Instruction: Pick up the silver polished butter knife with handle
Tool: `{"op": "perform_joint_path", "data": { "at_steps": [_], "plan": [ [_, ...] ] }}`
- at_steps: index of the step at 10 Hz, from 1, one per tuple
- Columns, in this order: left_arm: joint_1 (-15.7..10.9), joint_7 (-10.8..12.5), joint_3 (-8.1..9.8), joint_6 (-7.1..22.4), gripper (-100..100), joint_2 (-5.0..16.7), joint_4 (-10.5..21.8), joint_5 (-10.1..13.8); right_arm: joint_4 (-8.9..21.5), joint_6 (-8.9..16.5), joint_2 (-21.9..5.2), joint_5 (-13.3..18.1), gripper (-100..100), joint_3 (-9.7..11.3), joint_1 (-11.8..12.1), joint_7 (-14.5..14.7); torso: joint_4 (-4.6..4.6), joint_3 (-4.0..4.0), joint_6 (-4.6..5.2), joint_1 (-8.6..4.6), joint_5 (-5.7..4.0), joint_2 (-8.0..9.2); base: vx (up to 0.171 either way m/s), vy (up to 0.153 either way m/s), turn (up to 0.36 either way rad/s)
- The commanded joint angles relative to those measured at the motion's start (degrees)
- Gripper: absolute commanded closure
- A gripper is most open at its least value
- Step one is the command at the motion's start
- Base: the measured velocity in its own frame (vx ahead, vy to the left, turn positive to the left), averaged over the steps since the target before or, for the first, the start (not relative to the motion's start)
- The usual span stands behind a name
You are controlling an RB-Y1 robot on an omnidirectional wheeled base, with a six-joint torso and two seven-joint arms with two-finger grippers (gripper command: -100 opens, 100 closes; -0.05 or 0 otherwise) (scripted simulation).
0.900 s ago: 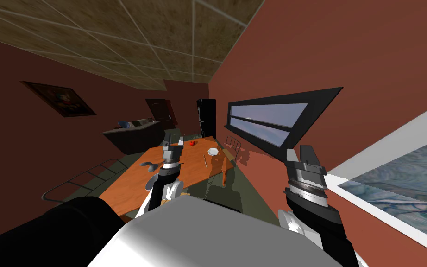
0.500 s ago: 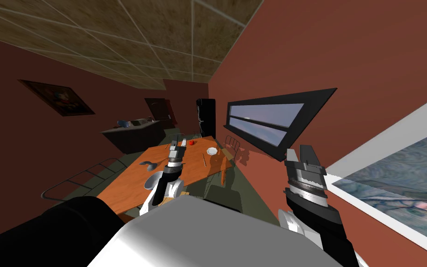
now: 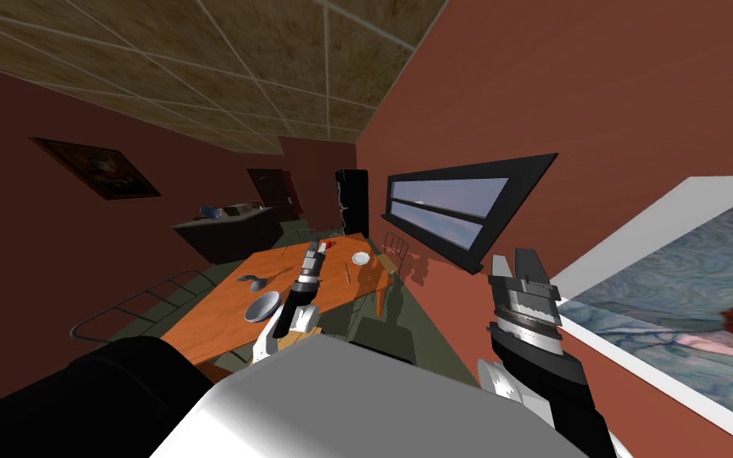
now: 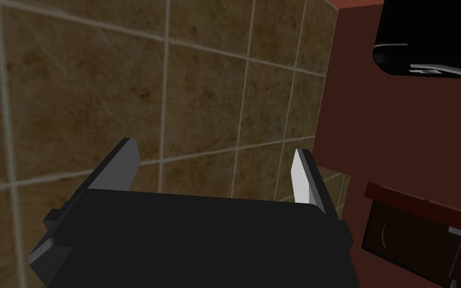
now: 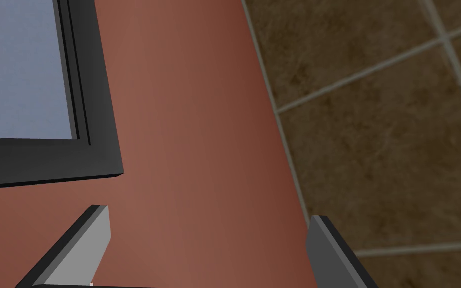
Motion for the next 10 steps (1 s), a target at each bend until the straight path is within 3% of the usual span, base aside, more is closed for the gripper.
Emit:
{"op": "perform_joint_path", "data": {
  "at_steps": [1,8,10],
  "plan": [
    [-1.5,-1.7,0.19,1.1,-100,1.3,2.9,-0.1,0.0,0.0,0.0,0.0,0,0.0,0.0,0.0,0.00,0.00,0.00,0.00,0.00,0.00,-0.014,-0.084,-0.025],
    [-5.2,-5.6,0.25,3.7,-100,3.5,12.8,-0.5,0.0,0.0,0.0,0.0,0,0.0,0.0,0.0,0.00,-0.01,0.00,0.01,0.00,-0.01,-0.008,-0.052,-0.012],
    [-7.9,-8.2,0.28,5.6,-100,5.2,17.4,-0.8,0.0,0.0,0.0,0.0,0,0.0,0.0,0.0,0.00,-0.01,0.00,-0.01,0.00,-0.01,-0.006,-0.076,-0.036]
  ]
}}
